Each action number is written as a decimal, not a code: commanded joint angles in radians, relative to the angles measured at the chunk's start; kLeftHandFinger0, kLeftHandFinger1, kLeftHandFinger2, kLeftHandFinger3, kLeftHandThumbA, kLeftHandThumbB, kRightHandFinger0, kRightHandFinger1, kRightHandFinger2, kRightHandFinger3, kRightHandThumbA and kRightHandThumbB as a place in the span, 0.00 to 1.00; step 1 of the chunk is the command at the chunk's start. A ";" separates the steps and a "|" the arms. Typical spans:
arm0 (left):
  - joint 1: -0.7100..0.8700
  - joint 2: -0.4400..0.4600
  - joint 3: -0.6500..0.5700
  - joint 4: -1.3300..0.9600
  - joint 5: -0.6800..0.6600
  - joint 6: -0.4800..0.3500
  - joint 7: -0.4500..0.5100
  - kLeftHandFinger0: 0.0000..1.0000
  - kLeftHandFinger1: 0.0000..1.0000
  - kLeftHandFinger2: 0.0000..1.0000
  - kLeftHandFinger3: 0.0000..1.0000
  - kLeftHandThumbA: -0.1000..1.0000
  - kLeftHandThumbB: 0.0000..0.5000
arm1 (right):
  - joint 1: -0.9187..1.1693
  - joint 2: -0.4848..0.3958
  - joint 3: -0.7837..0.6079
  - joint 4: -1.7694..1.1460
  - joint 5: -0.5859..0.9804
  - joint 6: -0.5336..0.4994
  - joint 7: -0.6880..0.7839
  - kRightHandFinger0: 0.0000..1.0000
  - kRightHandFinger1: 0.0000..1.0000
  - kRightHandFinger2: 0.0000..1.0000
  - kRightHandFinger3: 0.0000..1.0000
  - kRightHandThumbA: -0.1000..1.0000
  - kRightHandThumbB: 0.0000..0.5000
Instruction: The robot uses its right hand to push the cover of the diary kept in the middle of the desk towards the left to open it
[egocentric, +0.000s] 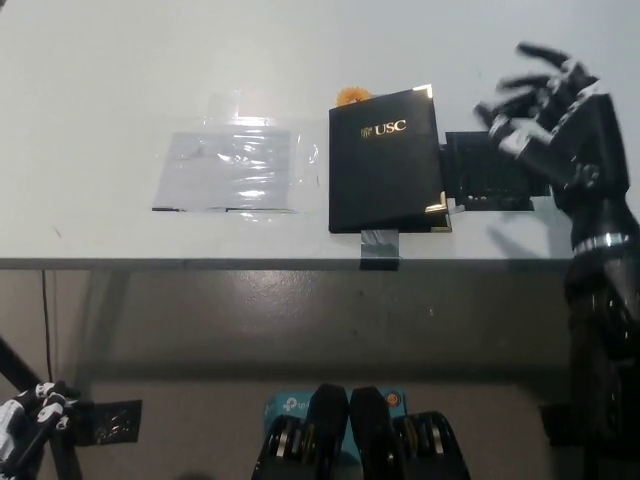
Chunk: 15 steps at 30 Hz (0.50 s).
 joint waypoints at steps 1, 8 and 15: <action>-0.004 0.009 -0.002 -0.006 -0.010 -0.009 -0.010 0.52 0.55 0.29 0.40 0.48 1.00 | -0.090 0.066 -0.119 0.034 0.164 0.099 -0.108 0.61 0.67 0.74 0.83 0.93 0.19; -0.006 0.010 -0.005 0.000 -0.004 -0.019 -0.013 0.50 0.53 0.28 0.40 0.48 1.00 | -0.151 0.163 -0.332 0.156 0.324 0.124 -0.210 1.00 1.00 1.00 1.00 1.00 0.15; 0.000 0.009 -0.001 -0.008 -0.006 -0.017 -0.011 0.49 0.53 0.28 0.40 0.49 1.00 | -0.169 0.230 -0.408 0.295 0.387 0.097 -0.248 1.00 1.00 1.00 1.00 1.00 0.16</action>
